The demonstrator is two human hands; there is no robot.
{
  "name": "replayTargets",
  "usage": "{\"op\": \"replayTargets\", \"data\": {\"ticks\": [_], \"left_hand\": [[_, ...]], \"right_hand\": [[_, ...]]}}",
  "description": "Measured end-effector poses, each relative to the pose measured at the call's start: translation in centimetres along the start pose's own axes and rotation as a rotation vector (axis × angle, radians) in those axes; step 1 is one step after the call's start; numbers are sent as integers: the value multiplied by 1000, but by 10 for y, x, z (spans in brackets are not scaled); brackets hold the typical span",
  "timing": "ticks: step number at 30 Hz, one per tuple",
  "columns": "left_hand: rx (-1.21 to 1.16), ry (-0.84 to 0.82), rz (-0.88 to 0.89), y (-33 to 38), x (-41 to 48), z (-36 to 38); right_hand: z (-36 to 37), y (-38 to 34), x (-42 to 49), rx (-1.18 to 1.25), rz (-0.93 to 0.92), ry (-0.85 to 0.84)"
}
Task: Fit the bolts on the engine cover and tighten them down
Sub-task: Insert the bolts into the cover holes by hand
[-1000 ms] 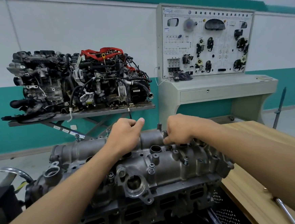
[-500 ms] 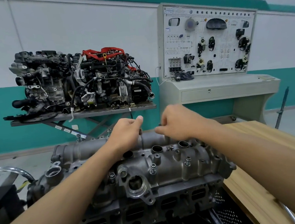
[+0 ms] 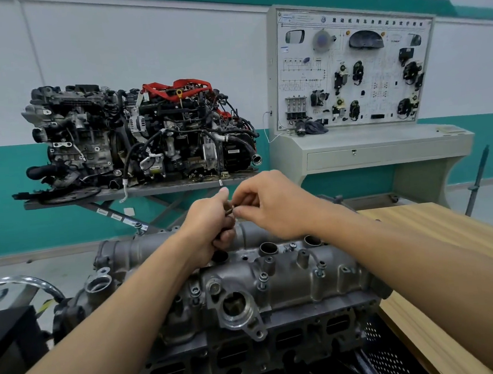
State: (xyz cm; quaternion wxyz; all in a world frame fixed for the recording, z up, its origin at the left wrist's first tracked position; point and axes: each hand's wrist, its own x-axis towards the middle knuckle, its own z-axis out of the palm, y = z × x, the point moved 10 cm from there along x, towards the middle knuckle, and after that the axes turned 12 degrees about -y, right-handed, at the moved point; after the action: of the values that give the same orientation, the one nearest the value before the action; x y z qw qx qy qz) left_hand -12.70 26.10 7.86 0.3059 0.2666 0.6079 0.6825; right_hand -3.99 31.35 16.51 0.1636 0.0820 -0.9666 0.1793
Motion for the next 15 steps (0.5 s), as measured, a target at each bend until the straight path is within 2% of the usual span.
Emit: {"op": "replayTargets", "data": {"ticks": [4,9,15], "left_hand": [[-41,160,21,4,-1,-21],[-27,232,39,5,-1,-33],[-11,239,41,5,-1,-34]], "right_hand": [[0,15,-2,-21,80,-25],[4,16,-6,-117,95,-91],[37,16,-13,-402,116,-442]]}}
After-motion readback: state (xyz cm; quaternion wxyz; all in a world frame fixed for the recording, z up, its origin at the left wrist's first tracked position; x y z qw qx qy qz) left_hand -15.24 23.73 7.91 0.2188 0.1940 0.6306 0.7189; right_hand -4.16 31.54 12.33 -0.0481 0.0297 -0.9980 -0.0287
